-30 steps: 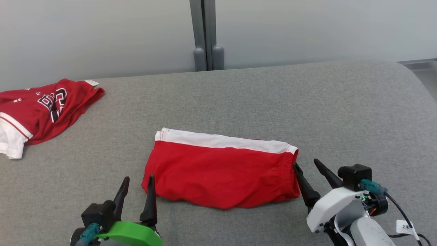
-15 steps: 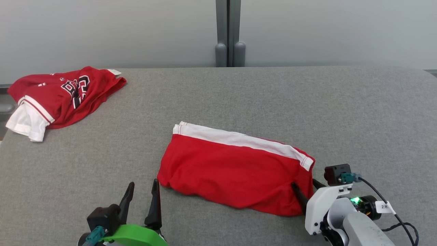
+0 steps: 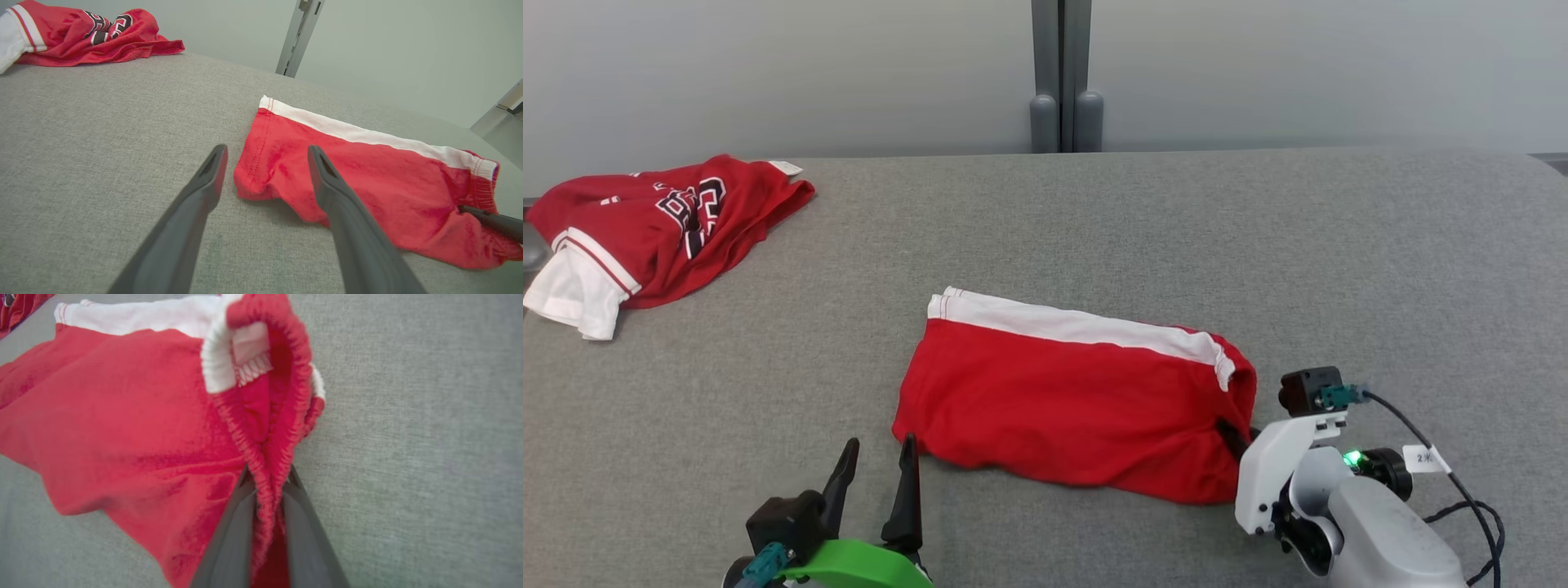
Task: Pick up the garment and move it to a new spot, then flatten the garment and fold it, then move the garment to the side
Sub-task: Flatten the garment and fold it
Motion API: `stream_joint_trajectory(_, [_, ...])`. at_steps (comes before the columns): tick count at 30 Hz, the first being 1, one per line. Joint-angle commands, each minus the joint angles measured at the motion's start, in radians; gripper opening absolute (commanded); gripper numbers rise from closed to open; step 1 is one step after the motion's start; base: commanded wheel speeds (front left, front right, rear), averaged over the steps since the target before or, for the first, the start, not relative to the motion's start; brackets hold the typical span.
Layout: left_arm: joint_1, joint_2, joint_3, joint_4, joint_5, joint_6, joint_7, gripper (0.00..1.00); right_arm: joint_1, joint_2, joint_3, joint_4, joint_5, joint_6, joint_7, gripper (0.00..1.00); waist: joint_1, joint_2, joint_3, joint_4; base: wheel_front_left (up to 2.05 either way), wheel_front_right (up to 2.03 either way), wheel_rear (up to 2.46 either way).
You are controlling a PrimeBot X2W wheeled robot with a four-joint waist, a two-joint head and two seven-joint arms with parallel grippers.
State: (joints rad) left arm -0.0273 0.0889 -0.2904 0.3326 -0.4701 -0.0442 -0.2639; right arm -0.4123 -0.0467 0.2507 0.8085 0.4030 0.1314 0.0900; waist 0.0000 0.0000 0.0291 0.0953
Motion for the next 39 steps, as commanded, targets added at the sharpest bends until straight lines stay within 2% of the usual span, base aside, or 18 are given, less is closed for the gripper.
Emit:
stream_joint_trajectory(1, [-0.01,-0.002,0.003,0.004,0.014,-0.006,-0.001,1.0,-0.029,-0.007,-0.011,0.006,0.0,-0.001,0.011,0.0,0.0,0.0,0.003,-0.008,0.0,0.0,0.0])
stream_joint_trajectory(4, [-0.015,-0.008,0.003,0.007,0.02,-0.01,-0.001,1.0,-0.068,-0.014,-0.056,0.015,-0.028,-0.001,0.036,0.0,0.0,0.0,0.007,-0.016,0.0,0.0,0.0])
stream_joint_trajectory(8, [-0.023,-0.016,-0.001,0.008,0.026,-0.019,-0.001,1.0,-0.113,-0.054,-0.104,0.009,-0.064,-0.001,0.084,0.0,0.0,0.0,0.013,-0.017,0.0,0.0,0.0])
stream_joint_trajectory(14, [-0.032,-0.025,-0.001,0.008,0.028,-0.027,-0.001,1.0,-0.136,-0.074,-0.123,-0.024,-0.075,-0.001,0.168,0.0,0.0,0.0,0.022,-0.005,0.0,0.0,0.0])
stream_joint_trajectory(22, [-0.045,-0.029,0.008,0.003,0.035,-0.033,-0.001,1.0,-0.115,-0.018,-0.071,-0.162,0.078,-0.001,0.25,0.0,0.0,0.0,0.033,0.022,0.0,0.0,0.0])
stream_joint_trajectory(28, [-0.059,-0.031,0.018,-0.028,0.052,-0.036,-0.001,1.0,-0.12,-0.006,-0.024,-0.239,0.179,-0.001,0.274,0.0,0.0,0.0,0.041,0.057,0.0,0.0,0.0])
stream_joint_trajectory(33, [-0.073,-0.033,0.02,-0.052,0.064,-0.04,-0.001,1.0,-0.147,-0.005,0.054,-0.229,0.277,-0.001,0.243,0.0,0.0,0.0,0.049,0.095,0.0,0.0,0.0])
stream_joint_trajectory(39, [-0.081,-0.035,0.01,-0.065,0.068,-0.045,-0.001,1.0,-0.205,-0.006,0.157,-0.146,0.385,-0.001,0.179,0.0,0.0,0.0,0.064,0.147,0.0,0.0,0.0])
